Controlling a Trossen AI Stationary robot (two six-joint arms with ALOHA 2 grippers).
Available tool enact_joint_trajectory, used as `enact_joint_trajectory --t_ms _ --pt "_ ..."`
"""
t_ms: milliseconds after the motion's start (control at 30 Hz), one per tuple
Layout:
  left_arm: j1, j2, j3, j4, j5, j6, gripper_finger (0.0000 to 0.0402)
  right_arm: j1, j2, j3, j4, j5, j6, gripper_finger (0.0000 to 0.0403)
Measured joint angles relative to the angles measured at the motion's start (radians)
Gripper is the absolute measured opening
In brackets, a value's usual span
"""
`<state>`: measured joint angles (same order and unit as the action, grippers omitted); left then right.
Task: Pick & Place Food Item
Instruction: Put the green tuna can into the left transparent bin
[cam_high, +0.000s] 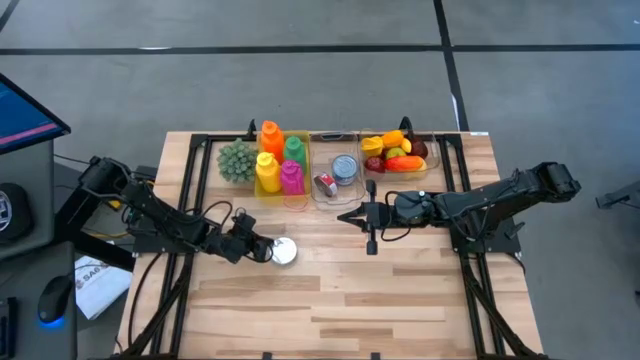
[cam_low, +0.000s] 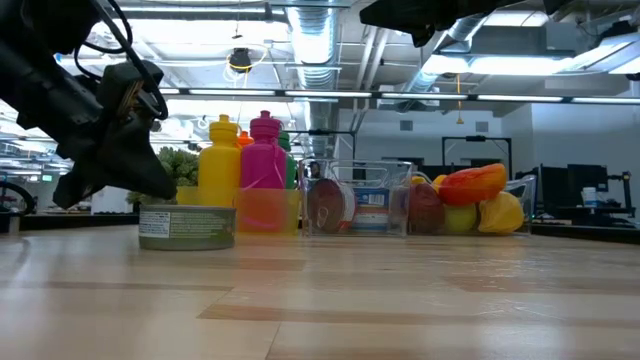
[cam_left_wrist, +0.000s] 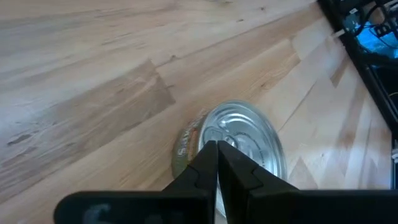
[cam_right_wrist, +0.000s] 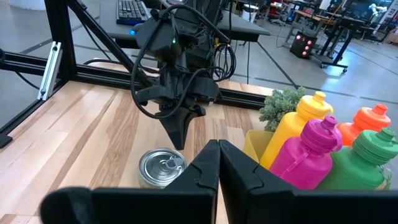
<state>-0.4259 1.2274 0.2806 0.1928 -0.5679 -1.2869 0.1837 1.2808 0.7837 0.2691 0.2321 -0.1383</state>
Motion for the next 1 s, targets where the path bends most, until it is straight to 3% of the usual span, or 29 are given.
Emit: enact_joint_trajectory --t_ms 533,1000 --pt "0.000 0.004 0.002 -0.023 0.083 -0.050 0.0000 0.000 0.000 0.000 0.000 0.000 0.000 0.0004" --pt "0.000 0.055 0.006 -0.030 0.080 -0.091 0.0000 0.000 0.000 0.000 0.000 0.000 -0.001 0.0004"
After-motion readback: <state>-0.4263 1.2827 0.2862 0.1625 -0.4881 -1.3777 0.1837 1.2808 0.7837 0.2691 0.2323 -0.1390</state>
